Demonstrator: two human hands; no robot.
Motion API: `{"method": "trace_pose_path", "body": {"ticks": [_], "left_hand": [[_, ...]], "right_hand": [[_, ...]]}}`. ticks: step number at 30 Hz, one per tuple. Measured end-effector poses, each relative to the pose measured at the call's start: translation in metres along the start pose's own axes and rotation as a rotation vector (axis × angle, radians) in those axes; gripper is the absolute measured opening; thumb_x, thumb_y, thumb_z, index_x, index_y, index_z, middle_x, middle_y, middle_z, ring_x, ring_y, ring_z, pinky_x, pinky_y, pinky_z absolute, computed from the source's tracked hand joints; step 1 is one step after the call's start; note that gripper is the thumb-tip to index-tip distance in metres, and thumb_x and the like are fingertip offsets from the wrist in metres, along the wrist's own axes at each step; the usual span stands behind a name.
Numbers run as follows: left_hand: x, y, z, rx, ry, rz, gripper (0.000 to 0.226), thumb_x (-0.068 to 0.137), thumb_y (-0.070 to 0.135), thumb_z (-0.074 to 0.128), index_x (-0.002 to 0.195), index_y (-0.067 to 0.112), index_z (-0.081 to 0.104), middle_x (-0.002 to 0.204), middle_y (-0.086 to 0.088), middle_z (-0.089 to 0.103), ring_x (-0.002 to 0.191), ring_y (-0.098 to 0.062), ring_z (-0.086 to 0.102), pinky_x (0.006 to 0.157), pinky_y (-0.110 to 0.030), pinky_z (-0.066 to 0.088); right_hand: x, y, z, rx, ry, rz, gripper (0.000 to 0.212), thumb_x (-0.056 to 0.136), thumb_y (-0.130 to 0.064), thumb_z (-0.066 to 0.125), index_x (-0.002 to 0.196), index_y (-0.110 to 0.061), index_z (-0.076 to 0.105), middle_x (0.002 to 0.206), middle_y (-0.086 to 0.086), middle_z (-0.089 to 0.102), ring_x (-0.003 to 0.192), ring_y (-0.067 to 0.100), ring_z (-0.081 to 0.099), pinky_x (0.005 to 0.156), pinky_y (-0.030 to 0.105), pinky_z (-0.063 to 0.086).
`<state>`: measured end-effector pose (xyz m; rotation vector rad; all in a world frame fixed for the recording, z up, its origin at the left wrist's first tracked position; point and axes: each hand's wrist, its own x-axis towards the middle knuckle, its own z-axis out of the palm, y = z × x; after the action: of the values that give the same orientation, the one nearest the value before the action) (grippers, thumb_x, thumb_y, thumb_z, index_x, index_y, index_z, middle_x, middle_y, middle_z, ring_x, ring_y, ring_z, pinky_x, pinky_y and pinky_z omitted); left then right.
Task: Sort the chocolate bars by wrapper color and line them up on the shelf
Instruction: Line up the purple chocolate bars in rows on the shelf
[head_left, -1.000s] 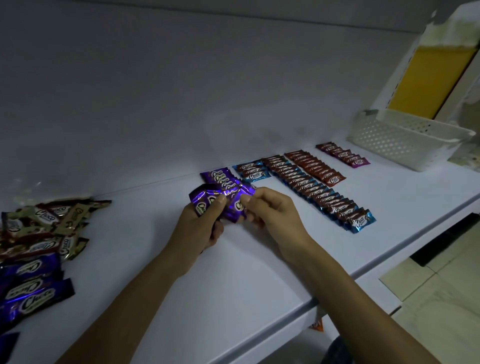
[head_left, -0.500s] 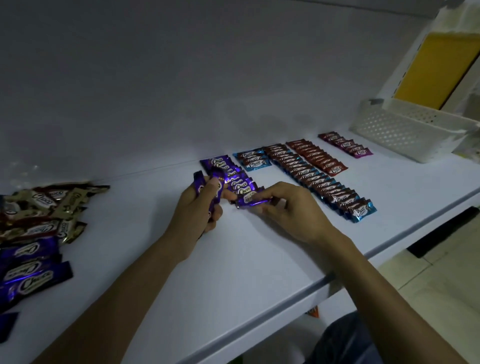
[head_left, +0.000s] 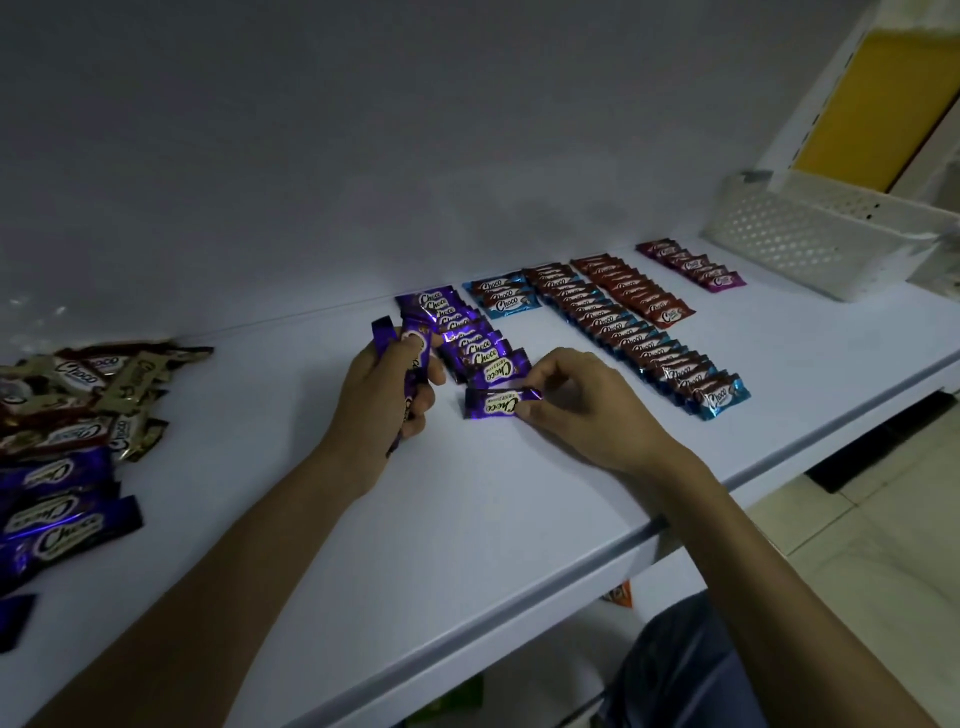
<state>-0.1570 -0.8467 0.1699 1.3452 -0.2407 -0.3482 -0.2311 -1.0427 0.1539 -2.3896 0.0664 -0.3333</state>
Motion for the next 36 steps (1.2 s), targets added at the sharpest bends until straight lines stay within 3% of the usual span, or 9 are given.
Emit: {"method": "trace_pose_path", "body": {"ticks": [3, 7, 12, 17, 19, 22, 25, 29, 36], "left_hand": [[0.000, -0.001, 0.001, 0.035, -0.001, 0.021, 0.020, 0.101, 0.021, 0.041, 0.089, 0.012, 0.054, 0.060, 0.007, 0.057, 0.042, -0.006, 0.037, 0.036, -0.017, 0.024], [0.000, 0.000, 0.001, 0.028, 0.004, 0.016, 0.019, 0.101, 0.021, 0.041, 0.091, 0.011, 0.054, 0.059, 0.007, 0.057, 0.042, -0.006, 0.036, 0.036, -0.017, 0.023], [0.001, -0.001, 0.001, 0.055, -0.005, 0.019, 0.022, 0.101, 0.021, 0.042, 0.087, 0.012, 0.055, 0.062, 0.002, 0.052, 0.042, -0.007, 0.035, 0.036, -0.018, 0.023], [0.001, -0.003, 0.000, 0.059, -0.011, 0.031, 0.022, 0.101, 0.021, 0.042, 0.086, 0.012, 0.056, 0.061, 0.002, 0.052, 0.042, -0.006, 0.034, 0.037, -0.017, 0.023], [0.001, -0.002, 0.001, 0.052, -0.008, 0.030, 0.021, 0.101, 0.021, 0.042, 0.088, 0.011, 0.056, 0.060, 0.003, 0.053, 0.041, -0.006, 0.034, 0.037, -0.016, 0.023], [0.000, -0.002, 0.001, 0.065, -0.012, 0.039, 0.022, 0.101, 0.021, 0.044, 0.083, 0.014, 0.055, 0.062, 0.002, 0.054, 0.043, -0.006, 0.034, 0.038, -0.018, 0.022], [-0.002, -0.002, 0.002, 0.138, -0.034, 0.096, 0.027, 0.100, 0.022, 0.047, 0.075, 0.014, 0.056, 0.068, -0.004, 0.054, 0.045, -0.008, 0.032, 0.040, -0.019, 0.021], [-0.005, -0.001, 0.005, 0.186, -0.067, 0.114, 0.026, 0.101, 0.021, 0.046, 0.080, 0.007, 0.054, 0.054, 0.010, 0.055, 0.044, -0.007, 0.028, 0.040, -0.018, 0.020], [-0.004, -0.002, 0.004, 0.159, -0.036, 0.088, 0.028, 0.100, 0.020, 0.047, 0.076, 0.011, 0.056, 0.066, -0.004, 0.051, 0.047, -0.009, 0.029, 0.041, -0.018, 0.020]], "right_hand": [[-0.002, -0.004, -0.003, 0.247, 0.009, 0.037, 0.011, 0.084, -0.013, 0.070, 0.082, -0.018, 0.060, 0.080, -0.001, 0.066, 0.073, 0.010, 0.057, 0.067, 0.026, 0.047], [-0.002, -0.007, -0.011, 0.432, 0.060, 0.063, 0.010, 0.088, -0.003, 0.061, 0.086, -0.011, 0.066, 0.087, 0.028, 0.062, 0.077, 0.023, 0.053, 0.071, 0.034, 0.043], [-0.002, -0.025, -0.022, 0.588, 0.100, 0.158, 0.024, 0.095, -0.002, 0.047, 0.091, -0.010, 0.070, 0.086, 0.002, 0.070, 0.075, 0.003, 0.061, 0.071, 0.017, 0.048], [0.014, -0.047, -0.021, 0.133, -0.224, -0.032, 0.029, 0.086, 0.002, 0.051, 0.095, -0.016, 0.072, 0.079, 0.003, 0.066, 0.064, 0.015, 0.057, 0.060, 0.023, 0.045], [0.014, -0.045, -0.008, -0.068, -0.307, -0.107, 0.028, 0.083, -0.003, 0.058, 0.103, -0.019, 0.070, 0.082, 0.000, 0.067, 0.070, 0.014, 0.059, 0.065, 0.023, 0.046], [0.010, -0.037, -0.006, -0.107, -0.184, -0.089, 0.025, 0.086, -0.015, 0.065, 0.109, -0.021, 0.068, 0.096, -0.003, 0.065, 0.085, 0.012, 0.058, 0.076, 0.024, 0.045], [0.003, -0.022, -0.016, -0.278, -0.144, -0.067, 0.027, 0.087, -0.033, 0.065, 0.112, -0.025, 0.069, 0.105, -0.001, 0.063, 0.096, 0.015, 0.054, 0.084, 0.036, 0.045], [-0.003, -0.018, -0.017, -0.307, -0.151, -0.070, 0.018, 0.084, -0.034, 0.069, 0.100, -0.028, 0.072, 0.104, -0.002, 0.061, 0.100, 0.017, 0.052, 0.087, 0.044, 0.044], [0.015, -0.013, -0.012, -0.385, 0.014, -0.067, 0.021, 0.084, -0.035, 0.068, 0.103, -0.027, 0.066, 0.105, -0.001, 0.056, 0.102, 0.019, 0.047, 0.085, 0.038, 0.037]]}}
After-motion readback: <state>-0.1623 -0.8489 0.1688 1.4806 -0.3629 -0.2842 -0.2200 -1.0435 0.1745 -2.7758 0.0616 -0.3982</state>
